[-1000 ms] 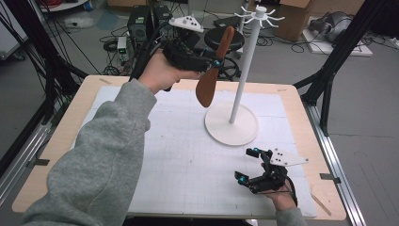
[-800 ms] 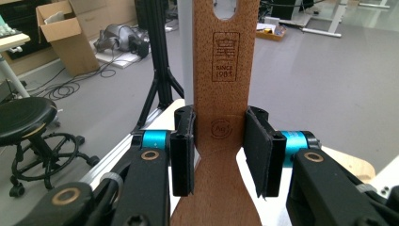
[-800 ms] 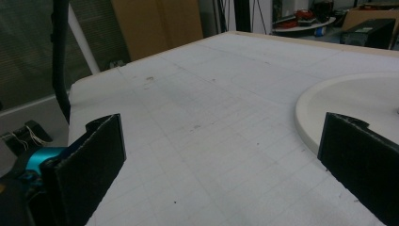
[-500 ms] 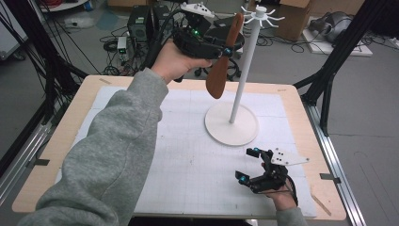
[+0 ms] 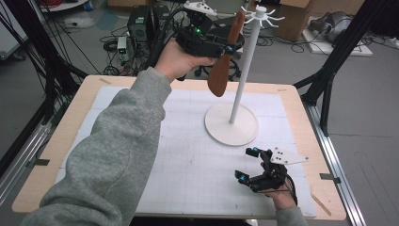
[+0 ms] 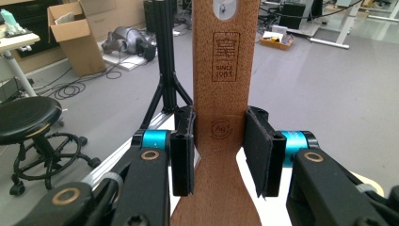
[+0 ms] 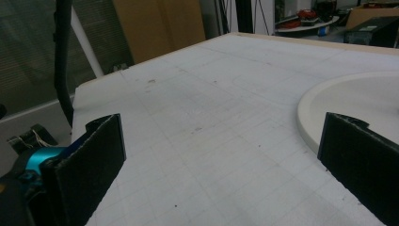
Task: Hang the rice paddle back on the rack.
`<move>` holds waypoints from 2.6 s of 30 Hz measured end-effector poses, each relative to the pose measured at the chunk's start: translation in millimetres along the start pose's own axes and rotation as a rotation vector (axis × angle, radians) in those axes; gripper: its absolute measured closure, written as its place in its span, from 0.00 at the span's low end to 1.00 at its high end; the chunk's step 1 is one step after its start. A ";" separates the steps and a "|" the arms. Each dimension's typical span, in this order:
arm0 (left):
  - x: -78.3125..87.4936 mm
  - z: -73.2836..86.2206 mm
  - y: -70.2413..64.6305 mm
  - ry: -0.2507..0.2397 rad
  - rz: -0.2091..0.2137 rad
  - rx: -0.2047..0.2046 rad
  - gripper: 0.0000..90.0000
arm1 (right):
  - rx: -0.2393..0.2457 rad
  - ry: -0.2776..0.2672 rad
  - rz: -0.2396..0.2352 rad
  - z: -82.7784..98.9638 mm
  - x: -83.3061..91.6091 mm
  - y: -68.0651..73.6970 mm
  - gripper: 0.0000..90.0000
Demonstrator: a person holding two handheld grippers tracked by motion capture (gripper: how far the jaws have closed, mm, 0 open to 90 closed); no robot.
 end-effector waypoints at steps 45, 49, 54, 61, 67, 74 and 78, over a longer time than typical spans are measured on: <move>-1.9 27.9 -10.4 -0.060 0.055 -0.048 0.42 | -0.012 0.010 0.002 1.5 2.7 -2.2 0.00; 5.9 35.5 -8.7 -0.073 0.063 -0.051 0.37 | -0.012 0.008 0.009 1.8 4.7 -3.7 0.00; 13.2 49.7 -4.5 -0.075 0.059 -0.065 0.32 | -0.014 0.015 0.014 4.0 6.0 -3.3 0.00; 18.8 72.1 -9.0 -0.094 0.094 -0.063 0.27 | -0.018 0.016 0.026 6.7 9.5 -2.9 0.00; 25.1 91.9 -11.7 -0.100 0.100 -0.080 0.26 | -0.006 0.023 0.033 8.0 11.3 -2.5 0.00; 29.6 119.0 -13.8 -0.096 0.111 -0.070 0.21 | -0.002 0.029 0.044 10.1 15.4 -2.1 0.00; 34.8 134.0 -12.5 -0.107 0.117 -0.051 0.19 | 0.001 0.029 0.055 9.8 16.8 -2.2 0.00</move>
Point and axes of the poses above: each handheld gripper's, and its own axes: x roughly backward along the jaws, z roughly out of its underside, y roughly to its left, the point moved 10 cm from there along -x, roughly forward along the jaws, and after that the axes turned 8 degrees about -z, right-handed, at the moved point
